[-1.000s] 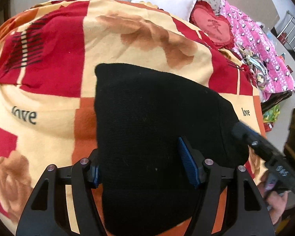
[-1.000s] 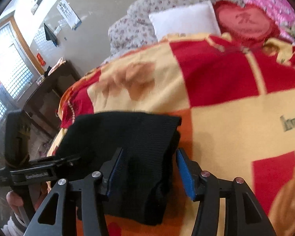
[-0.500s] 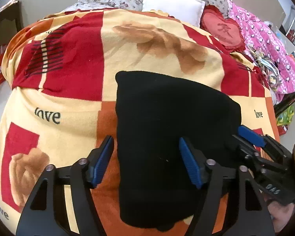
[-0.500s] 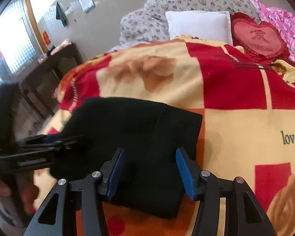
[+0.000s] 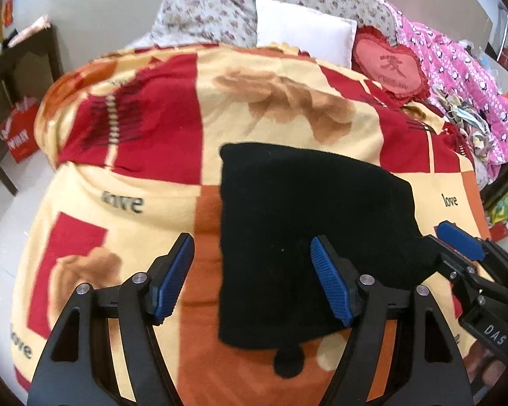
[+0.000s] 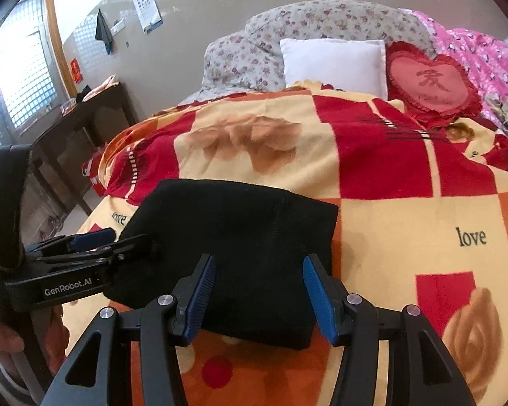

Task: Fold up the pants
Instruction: 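Release the bundle and lift both grippers away from it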

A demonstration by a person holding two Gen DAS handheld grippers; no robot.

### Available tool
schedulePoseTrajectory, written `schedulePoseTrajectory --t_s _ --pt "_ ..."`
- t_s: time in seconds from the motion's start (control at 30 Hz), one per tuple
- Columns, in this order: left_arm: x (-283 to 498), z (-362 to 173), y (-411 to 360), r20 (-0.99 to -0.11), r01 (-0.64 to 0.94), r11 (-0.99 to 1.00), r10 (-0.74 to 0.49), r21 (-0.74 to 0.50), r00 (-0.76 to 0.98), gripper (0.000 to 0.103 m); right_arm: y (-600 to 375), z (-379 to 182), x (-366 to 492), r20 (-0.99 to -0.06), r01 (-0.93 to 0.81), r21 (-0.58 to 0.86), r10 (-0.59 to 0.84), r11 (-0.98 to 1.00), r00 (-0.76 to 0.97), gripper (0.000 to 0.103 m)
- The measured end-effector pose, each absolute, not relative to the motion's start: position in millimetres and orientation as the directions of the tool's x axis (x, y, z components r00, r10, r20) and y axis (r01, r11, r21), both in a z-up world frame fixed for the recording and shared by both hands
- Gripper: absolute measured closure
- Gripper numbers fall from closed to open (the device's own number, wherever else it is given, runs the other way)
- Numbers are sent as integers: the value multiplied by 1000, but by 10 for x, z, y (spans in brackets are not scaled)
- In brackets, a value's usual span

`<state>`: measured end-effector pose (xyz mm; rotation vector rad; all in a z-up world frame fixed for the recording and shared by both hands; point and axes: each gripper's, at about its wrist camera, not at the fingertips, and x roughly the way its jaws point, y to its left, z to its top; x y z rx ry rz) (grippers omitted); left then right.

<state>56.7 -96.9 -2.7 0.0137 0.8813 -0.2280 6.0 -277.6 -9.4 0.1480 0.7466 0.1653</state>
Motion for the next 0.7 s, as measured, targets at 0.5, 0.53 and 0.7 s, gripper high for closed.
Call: schedulePoseTrajectory --t_s 0.5,0.53,0.7 --pt "44 247 -891 -677 162 987 -120 0 726 31 -2641 131 -228 -624 -94 215 211 972 752 50" --pt "26 263 -879 -671 157 988 -118 -2 732 31 -2637 136 -240 -623 -92 217 211 972 753 50" --pt "-46 312 -847 -654 139 990 -103 5 750 31 -2617 149 -262 -621 -94 220 214 971 754 49"
